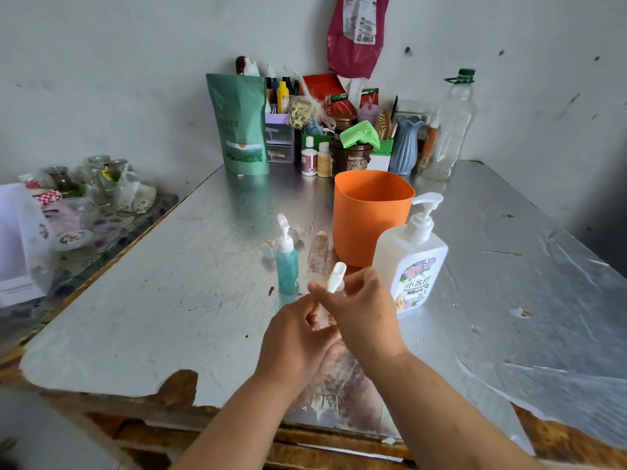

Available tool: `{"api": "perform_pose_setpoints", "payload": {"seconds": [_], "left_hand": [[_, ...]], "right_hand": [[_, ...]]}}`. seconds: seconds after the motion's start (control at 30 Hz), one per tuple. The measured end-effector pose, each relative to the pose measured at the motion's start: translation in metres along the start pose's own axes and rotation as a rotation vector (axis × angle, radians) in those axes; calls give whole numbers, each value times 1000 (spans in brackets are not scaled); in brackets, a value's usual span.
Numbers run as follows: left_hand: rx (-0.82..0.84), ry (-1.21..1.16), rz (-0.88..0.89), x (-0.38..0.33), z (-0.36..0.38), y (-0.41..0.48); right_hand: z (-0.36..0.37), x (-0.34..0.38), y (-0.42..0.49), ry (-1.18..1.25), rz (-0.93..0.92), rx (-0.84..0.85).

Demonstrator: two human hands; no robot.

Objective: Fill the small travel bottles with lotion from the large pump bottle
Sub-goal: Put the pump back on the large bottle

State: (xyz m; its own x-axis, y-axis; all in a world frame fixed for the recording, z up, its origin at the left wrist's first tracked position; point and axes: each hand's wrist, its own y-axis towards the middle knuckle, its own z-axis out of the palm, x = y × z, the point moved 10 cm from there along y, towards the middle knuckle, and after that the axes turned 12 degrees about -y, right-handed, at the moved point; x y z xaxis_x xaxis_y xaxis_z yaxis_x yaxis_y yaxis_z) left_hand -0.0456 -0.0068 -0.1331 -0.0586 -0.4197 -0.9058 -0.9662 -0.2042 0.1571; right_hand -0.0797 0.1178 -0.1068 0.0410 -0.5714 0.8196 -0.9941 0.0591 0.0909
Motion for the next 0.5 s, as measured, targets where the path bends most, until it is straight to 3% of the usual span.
{"api": "perform_pose_setpoints", "payload": {"seconds": [0.13,0.37,0.5], "left_hand": [[-14,30,-17,3,-2,2],[-22,41,-13,6,-1,3],[-17,39,-2,2,-1,3]], "right_hand": [[9,-2,-4,23,-52,93],[-2,-1,-3,64,-40,5],[3,-2,-3,87,-34,51]]}}
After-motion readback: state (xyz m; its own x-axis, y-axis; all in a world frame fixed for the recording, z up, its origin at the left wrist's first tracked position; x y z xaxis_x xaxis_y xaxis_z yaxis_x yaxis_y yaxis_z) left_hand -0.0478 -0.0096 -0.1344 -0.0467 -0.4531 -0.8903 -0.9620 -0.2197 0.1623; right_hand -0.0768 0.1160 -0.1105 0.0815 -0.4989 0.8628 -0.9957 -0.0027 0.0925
